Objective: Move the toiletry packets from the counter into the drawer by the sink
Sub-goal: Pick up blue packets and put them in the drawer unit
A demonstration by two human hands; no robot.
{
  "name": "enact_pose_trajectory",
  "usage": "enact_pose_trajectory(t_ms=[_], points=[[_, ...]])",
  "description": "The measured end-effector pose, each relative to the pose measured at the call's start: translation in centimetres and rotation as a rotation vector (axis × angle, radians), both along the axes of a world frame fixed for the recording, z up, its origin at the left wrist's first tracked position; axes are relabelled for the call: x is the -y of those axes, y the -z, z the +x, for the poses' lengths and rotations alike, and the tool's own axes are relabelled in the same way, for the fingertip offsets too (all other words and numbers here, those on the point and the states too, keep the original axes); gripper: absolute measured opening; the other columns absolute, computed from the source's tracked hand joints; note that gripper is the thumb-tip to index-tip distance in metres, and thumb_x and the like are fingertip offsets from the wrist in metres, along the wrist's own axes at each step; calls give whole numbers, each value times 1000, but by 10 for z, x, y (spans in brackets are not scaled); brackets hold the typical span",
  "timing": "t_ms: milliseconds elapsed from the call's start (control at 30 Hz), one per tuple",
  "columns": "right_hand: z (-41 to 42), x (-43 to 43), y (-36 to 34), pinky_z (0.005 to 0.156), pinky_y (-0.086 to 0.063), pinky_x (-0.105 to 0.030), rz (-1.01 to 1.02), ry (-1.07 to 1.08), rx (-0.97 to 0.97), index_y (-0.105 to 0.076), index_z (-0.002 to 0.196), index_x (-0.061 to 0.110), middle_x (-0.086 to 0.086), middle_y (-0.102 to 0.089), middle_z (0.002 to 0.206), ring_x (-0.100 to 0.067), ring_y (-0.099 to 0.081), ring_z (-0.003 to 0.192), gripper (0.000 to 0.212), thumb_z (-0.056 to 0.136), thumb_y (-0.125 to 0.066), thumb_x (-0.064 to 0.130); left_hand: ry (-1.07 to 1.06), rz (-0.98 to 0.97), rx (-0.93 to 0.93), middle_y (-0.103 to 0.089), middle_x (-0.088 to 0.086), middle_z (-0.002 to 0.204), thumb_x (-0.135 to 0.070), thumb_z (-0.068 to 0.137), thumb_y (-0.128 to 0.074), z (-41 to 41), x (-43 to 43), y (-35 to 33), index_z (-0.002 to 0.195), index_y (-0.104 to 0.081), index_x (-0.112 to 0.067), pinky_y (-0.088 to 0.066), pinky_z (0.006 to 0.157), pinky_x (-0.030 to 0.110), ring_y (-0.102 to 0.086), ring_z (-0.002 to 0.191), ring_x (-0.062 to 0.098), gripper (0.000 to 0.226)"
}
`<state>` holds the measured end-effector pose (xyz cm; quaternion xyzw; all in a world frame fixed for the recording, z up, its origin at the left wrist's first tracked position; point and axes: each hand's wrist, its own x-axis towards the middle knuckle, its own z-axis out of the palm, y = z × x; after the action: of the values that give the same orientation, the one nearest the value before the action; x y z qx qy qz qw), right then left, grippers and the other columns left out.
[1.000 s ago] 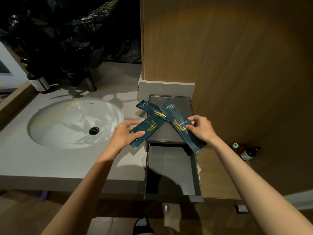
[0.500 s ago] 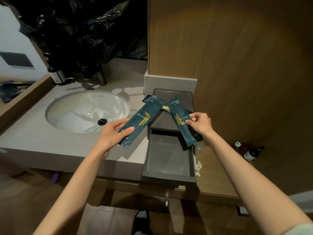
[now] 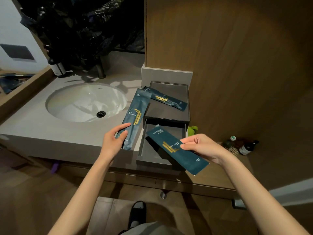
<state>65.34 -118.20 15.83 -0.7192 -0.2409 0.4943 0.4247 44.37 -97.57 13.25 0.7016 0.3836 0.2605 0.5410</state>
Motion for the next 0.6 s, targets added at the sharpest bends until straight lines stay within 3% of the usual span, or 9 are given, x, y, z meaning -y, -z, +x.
enact_pose_trajectory(t_ms=[133,333,467,600], points=[[-3,-1,7,65,-58,-24,-33,52,-35,-72,108,10,-8,-75,99,-18,-72,85,22,88,-64,7,-42,-26,9,-59,-5,119,-6,95,-52,2,8,4,122,-63,-18,-44,104,38,-52,119,15,31],[-13,-42,25,53,-56,-19,-18,231,-30,-66,112,-2,-14,-70,102,-15,-67,75,23,92,-56,0,-70,-39,10,-59,0,125,-7,95,-51,6,6,5,123,-62,-18,-43,105,42,-51,124,19,31],[-23,-75,46,60,-57,-24,-17,328,-35,-63,113,-2,-14,-68,104,-20,-67,86,24,90,-57,-2,-71,-35,9,-59,-2,126,-8,96,-51,8,2,4,124,-62,-19,-41,105,34,-50,121,11,32],[-25,-101,74,76,-60,-40,-16,469,-74,-63,103,4,-17,-69,108,-28,-68,98,17,88,-59,-2,-64,-42,16,-58,-7,123,-9,95,-52,10,-5,3,122,-63,-21,-38,100,26,-48,118,6,31]])
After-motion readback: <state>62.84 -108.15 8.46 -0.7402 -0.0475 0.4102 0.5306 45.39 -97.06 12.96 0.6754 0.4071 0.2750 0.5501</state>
